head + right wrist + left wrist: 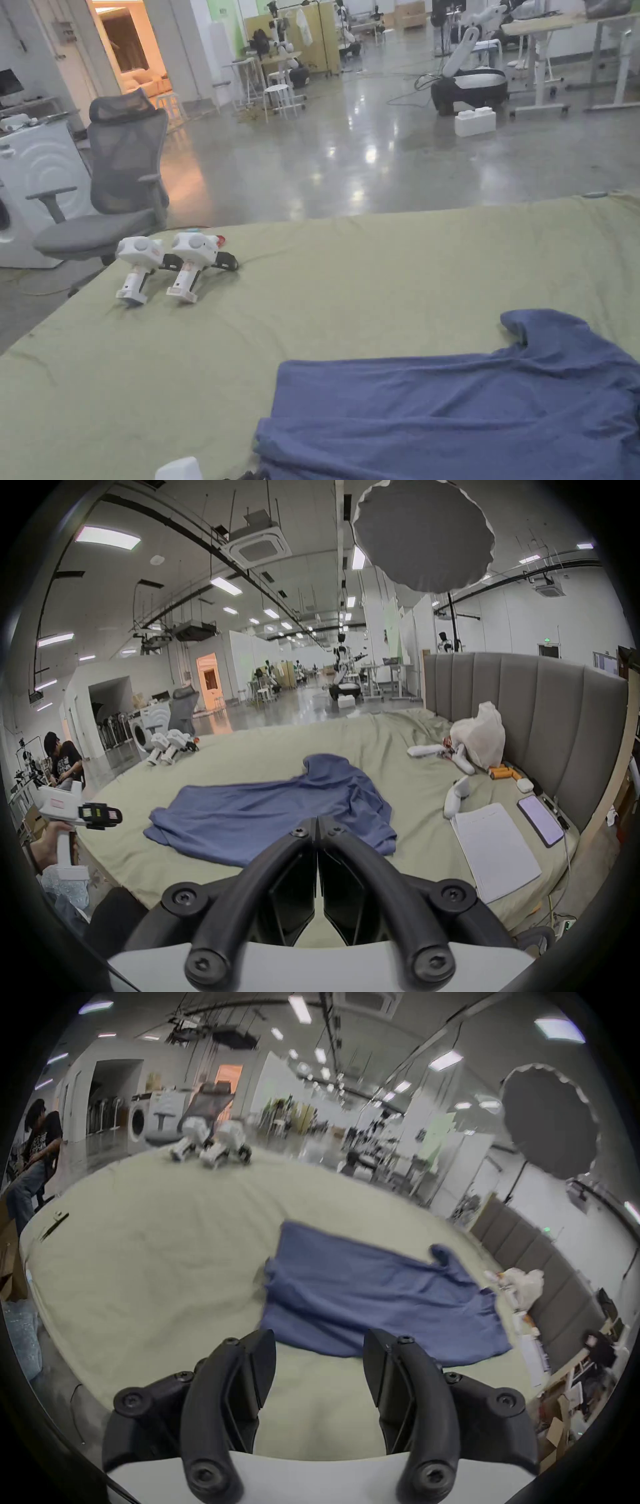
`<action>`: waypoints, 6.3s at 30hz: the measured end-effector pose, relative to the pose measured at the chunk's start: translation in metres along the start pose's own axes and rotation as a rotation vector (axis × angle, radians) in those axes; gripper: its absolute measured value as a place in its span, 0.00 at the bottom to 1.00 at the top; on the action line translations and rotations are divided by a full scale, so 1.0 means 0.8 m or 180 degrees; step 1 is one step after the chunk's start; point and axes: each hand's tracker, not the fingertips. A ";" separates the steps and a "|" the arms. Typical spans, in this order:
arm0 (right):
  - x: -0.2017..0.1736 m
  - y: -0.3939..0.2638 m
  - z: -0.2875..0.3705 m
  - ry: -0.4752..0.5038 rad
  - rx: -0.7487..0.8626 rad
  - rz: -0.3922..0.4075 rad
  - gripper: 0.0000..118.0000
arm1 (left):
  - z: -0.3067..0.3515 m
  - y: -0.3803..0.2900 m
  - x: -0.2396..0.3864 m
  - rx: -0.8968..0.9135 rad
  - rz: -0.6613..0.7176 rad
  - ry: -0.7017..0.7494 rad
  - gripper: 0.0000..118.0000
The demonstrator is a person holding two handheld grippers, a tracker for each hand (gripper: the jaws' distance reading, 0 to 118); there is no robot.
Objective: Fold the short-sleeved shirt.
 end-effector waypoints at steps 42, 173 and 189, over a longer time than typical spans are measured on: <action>0.107 -0.057 -0.275 -0.0861 -0.1431 -0.0207 0.04 | -0.138 0.025 0.018 -0.0763 -0.0313 0.0409 0.01; 0.115 -0.004 -0.113 0.0076 -0.1567 -0.0256 0.00 | 0.055 0.011 -0.015 -0.0639 -0.0754 -0.0051 0.00; 0.093 -0.100 -0.066 -0.0211 -0.1661 -0.0047 0.51 | 0.066 -0.041 -0.058 -0.0259 -0.0468 0.0309 0.75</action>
